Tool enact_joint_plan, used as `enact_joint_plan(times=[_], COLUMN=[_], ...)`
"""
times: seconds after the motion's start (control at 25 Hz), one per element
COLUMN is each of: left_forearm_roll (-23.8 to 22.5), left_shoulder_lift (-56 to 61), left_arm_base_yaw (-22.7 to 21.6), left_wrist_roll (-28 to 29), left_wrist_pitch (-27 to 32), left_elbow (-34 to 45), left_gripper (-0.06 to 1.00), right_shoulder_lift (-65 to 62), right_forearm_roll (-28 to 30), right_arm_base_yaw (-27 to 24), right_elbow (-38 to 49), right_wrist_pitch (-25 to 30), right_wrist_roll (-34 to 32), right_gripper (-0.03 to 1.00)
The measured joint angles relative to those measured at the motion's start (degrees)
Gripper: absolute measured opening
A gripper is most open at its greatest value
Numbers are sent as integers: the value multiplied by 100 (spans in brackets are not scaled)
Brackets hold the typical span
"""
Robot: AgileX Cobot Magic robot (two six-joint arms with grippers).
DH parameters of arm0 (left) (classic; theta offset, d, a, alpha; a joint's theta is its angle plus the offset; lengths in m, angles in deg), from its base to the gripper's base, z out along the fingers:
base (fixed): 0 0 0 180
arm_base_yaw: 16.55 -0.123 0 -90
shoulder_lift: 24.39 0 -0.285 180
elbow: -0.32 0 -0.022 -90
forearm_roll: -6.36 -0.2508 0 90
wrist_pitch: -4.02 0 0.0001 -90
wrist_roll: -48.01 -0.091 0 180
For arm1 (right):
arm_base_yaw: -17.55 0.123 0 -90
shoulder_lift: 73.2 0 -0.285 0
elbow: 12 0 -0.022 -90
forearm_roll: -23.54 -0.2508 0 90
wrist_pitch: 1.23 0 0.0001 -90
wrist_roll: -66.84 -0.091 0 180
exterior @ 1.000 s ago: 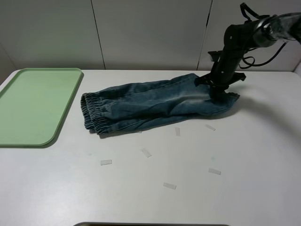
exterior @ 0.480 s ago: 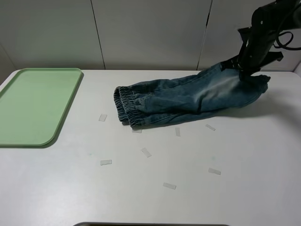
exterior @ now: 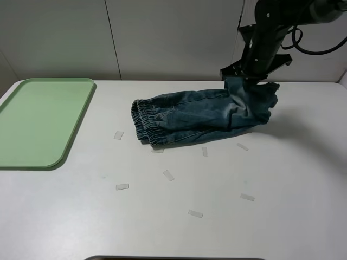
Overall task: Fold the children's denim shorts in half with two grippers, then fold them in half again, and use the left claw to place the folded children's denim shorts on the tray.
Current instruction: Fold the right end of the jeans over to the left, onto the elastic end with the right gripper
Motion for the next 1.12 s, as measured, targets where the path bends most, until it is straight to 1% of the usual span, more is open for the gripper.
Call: enact_joint_plan(times=[0.08, 0.12, 0.4, 0.72, 0.92, 1.0, 1.08, 1.12], left_forearm_roll=[0, 0, 0, 0, 0, 0, 0, 0], left_shoulder_lift=[0, 0, 0, 0, 0, 0, 0, 0], left_arm_base_yaw=[0, 0, 0, 0, 0, 0, 0, 0], left_wrist_roll=[0, 0, 0, 0, 0, 0, 0, 0], left_wrist_pitch=[0, 0, 0, -11, -13, -13, -13, -13], left_elbow=[0, 0, 0, 0, 0, 0, 0, 0], left_gripper=[86, 86, 86, 86, 86, 86, 86, 86], right_shoulder_lift=[0, 0, 0, 0, 0, 0, 0, 0], right_forearm_roll=[-83, -83, -377, -1021, -1561, -1663, -1701, -1733], right_arm_base_yaw=[251, 251, 972, 1612, 1837, 1889, 1924, 1951], right_elbow=[7, 7, 6, 6, 6, 6, 6, 6], right_wrist_pitch=[0, 0, -78, -534, -874, -1072, -1317, -1462], right_wrist_roll=[-7, -7, -38, -55, -35, 46, 198, 286], right_gripper=[-1, -1, -1, -1, 0, 5, 19, 30])
